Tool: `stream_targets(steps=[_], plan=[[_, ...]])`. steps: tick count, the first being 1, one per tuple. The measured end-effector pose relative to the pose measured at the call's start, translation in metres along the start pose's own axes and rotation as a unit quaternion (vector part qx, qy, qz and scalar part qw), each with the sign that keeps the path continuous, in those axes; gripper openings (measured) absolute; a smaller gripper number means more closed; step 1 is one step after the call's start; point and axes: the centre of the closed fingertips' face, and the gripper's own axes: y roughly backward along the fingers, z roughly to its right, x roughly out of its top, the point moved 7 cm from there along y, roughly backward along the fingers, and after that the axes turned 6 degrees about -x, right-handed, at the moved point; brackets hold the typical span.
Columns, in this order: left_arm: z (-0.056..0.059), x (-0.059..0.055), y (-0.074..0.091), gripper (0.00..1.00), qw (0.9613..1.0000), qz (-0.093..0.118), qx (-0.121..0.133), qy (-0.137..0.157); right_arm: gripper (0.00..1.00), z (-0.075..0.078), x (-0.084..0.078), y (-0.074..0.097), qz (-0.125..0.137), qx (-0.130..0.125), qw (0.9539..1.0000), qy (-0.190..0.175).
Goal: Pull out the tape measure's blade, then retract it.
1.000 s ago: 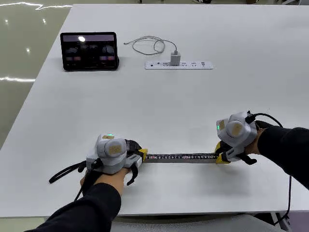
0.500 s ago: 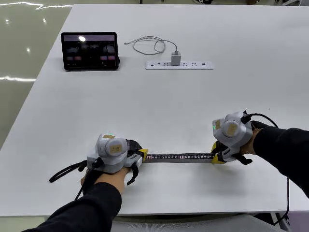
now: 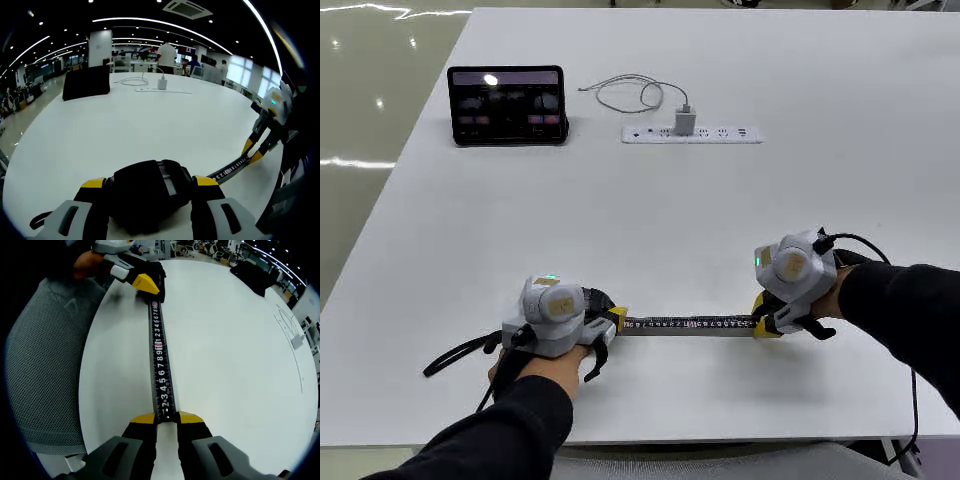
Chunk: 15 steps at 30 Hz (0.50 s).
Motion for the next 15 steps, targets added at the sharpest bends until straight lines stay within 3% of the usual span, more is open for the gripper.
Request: stream_targets(steps=[15], plan=[[-0.0002, 0.0, -0.0002, 0.63, 1.0, -0.001, 0.0, 0.0, 0.11, -0.0012, 0.0079, -0.0033, 0.005, 0.0, 1.0, -0.002]])
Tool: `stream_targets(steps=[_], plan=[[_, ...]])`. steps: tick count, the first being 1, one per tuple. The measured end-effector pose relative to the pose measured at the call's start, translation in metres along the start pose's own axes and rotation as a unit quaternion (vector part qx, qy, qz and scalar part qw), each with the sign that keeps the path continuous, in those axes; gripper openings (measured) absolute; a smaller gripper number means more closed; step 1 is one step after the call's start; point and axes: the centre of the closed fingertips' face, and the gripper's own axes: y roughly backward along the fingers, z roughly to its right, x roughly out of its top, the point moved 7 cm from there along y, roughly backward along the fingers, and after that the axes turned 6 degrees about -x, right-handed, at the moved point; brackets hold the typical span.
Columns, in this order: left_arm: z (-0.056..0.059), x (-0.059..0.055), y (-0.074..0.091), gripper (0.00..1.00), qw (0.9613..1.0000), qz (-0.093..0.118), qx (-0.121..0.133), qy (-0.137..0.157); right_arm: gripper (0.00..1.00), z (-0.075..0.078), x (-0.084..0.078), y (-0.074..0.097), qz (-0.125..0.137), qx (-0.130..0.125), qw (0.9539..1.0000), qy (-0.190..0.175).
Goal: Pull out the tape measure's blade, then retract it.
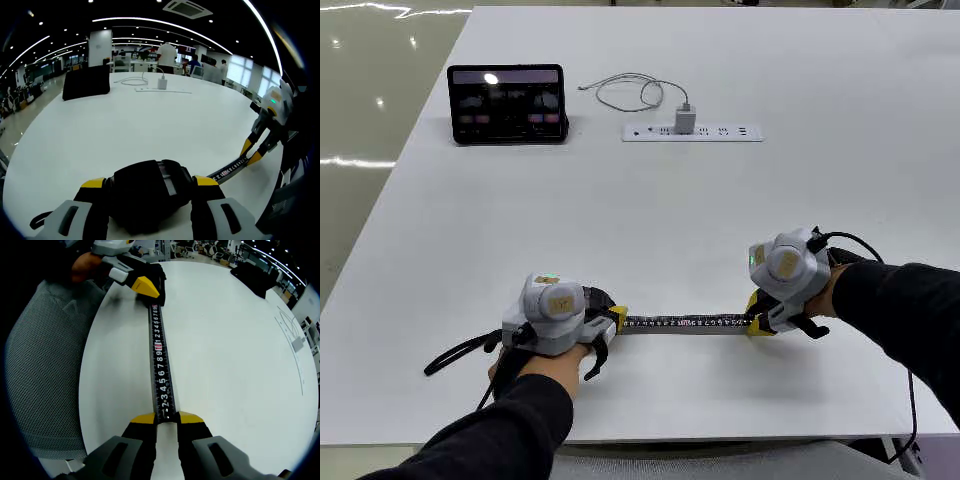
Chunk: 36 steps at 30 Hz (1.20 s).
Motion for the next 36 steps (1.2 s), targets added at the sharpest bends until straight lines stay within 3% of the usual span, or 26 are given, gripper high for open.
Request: stream_targets(steps=[36], plan=[[0.0, 0.0, 0.0, 0.63, 1.0, -0.001, -0.001, 0.001, 0.11, -0.003, 0.019, -0.007, 0.014, 0.002, 0.9999, -0.005]])
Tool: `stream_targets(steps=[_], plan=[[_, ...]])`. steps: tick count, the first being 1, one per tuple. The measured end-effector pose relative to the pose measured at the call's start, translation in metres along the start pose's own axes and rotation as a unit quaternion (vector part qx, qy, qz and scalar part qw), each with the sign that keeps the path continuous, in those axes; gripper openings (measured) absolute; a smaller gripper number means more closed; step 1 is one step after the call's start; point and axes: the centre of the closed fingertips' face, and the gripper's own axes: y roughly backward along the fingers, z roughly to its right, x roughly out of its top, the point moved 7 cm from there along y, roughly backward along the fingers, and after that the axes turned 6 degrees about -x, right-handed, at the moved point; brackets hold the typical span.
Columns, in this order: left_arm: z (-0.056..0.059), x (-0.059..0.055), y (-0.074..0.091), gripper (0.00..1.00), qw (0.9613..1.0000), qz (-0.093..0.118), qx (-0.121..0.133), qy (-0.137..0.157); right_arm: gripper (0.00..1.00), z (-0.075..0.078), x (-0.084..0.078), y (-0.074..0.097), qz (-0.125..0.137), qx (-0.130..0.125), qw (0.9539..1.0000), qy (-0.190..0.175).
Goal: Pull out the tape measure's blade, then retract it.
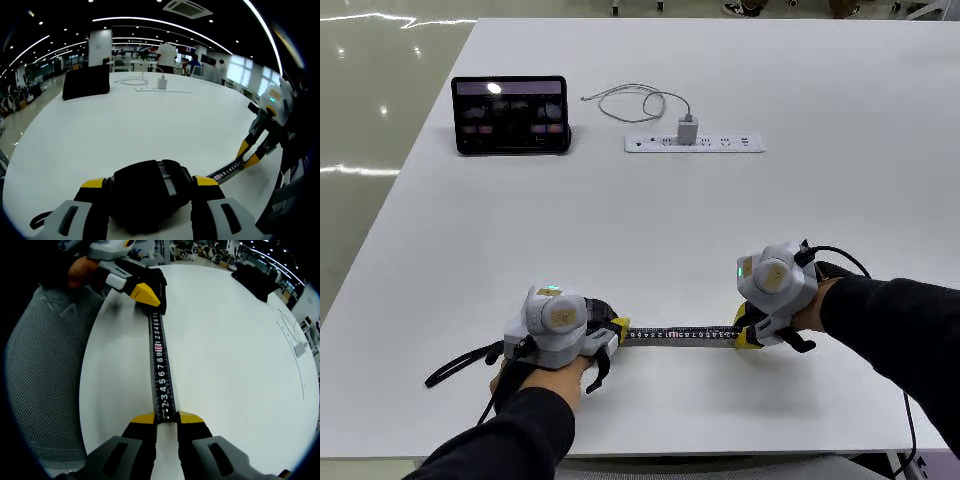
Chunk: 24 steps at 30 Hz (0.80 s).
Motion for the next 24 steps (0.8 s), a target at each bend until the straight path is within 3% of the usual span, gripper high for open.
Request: stream_targets(steps=[24], plan=[[0.0, 0.0, 0.0, 0.63, 1.0, -0.003, -0.001, 0.003, 0.11, -0.004, 0.017, -0.008, 0.021, 0.004, 0.9998, 0.003]])
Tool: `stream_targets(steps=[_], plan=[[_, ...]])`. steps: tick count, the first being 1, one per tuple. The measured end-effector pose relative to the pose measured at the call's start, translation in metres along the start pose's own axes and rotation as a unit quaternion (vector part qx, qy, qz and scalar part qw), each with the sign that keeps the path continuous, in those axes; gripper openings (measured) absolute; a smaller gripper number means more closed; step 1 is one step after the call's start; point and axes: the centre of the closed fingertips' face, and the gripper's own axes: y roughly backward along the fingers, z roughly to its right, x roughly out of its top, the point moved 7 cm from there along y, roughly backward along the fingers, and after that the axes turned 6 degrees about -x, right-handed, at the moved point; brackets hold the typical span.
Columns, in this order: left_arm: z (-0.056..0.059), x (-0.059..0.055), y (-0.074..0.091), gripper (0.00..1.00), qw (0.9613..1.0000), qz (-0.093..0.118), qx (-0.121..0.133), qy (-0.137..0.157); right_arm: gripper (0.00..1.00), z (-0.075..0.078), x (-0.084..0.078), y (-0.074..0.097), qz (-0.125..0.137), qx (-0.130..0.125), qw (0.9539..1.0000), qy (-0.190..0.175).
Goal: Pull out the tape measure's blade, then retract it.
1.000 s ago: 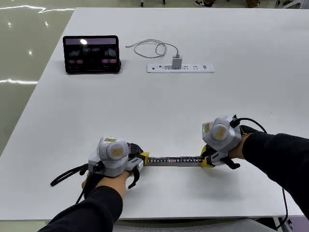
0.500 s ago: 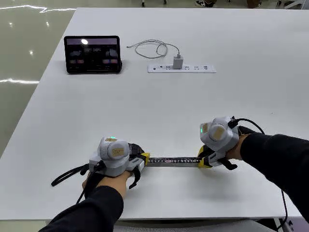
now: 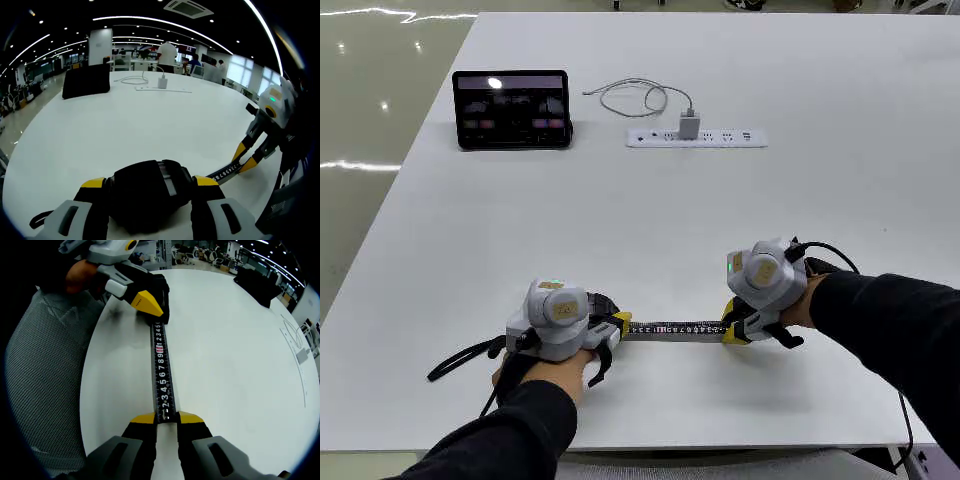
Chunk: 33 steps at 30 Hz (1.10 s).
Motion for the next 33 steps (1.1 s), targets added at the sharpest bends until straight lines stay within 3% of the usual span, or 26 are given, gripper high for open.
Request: stream_targets(steps=[33], plan=[[0.0, 0.0, 0.0, 0.63, 1.0, 0.001, 0.001, 0.001, 0.11, -0.002, 0.018, -0.008, 0.011, 0.0, 0.9999, 0.003]])
